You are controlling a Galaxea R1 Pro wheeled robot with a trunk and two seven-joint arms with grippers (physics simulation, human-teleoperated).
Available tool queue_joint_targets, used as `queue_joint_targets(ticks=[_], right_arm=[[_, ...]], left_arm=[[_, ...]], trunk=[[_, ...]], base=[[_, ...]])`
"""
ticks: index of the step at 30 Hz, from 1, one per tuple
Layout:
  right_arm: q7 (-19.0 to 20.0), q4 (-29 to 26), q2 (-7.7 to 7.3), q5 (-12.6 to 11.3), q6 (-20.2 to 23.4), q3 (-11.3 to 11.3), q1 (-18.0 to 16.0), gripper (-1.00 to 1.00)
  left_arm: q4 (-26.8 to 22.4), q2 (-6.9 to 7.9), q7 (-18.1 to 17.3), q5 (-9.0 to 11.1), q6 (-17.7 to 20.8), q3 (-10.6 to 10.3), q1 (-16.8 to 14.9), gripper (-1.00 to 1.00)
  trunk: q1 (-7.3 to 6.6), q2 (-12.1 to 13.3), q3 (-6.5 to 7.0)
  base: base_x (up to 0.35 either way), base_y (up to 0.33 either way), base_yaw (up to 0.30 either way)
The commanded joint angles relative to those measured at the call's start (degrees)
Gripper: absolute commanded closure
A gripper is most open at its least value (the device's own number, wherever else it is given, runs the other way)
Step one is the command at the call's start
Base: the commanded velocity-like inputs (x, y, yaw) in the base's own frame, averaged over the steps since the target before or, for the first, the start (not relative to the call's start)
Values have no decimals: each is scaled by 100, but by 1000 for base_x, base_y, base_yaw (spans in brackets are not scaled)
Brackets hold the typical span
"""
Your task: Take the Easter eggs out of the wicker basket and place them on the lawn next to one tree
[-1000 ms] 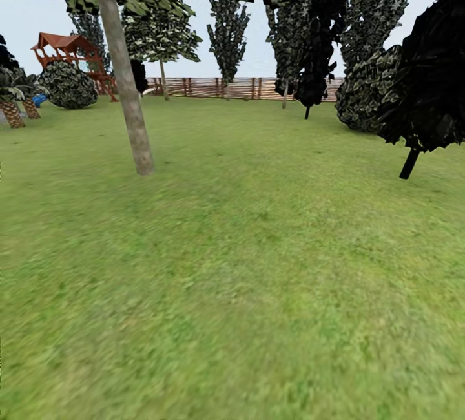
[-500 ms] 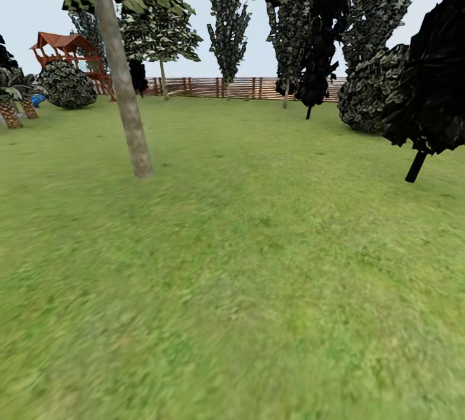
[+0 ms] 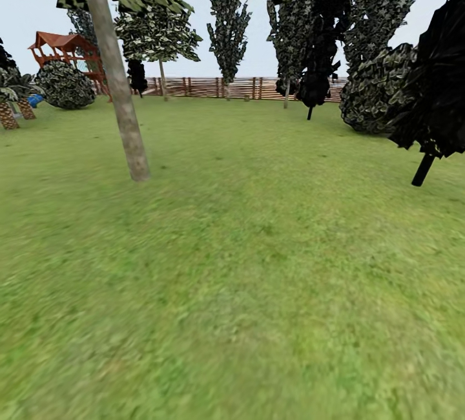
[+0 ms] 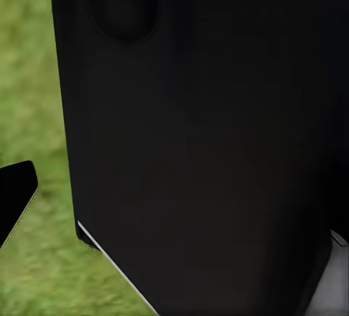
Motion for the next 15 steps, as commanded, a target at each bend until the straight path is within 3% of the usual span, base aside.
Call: queue_joint_targets(ticks=[1,15], right_arm=[[17,6,-4,14,-19,-30,-3,-100],[13,28,-38,-32,-18,-22,4,-100]], left_arm=[[-1,-1,-8,6,-13,12,-1,-100],[-9,-1,-8,5,-13,9,0,-100]], trunk=[[3,-2,-5],[3,-2,-5]], base=[[338,0,0],[338,0,0]])
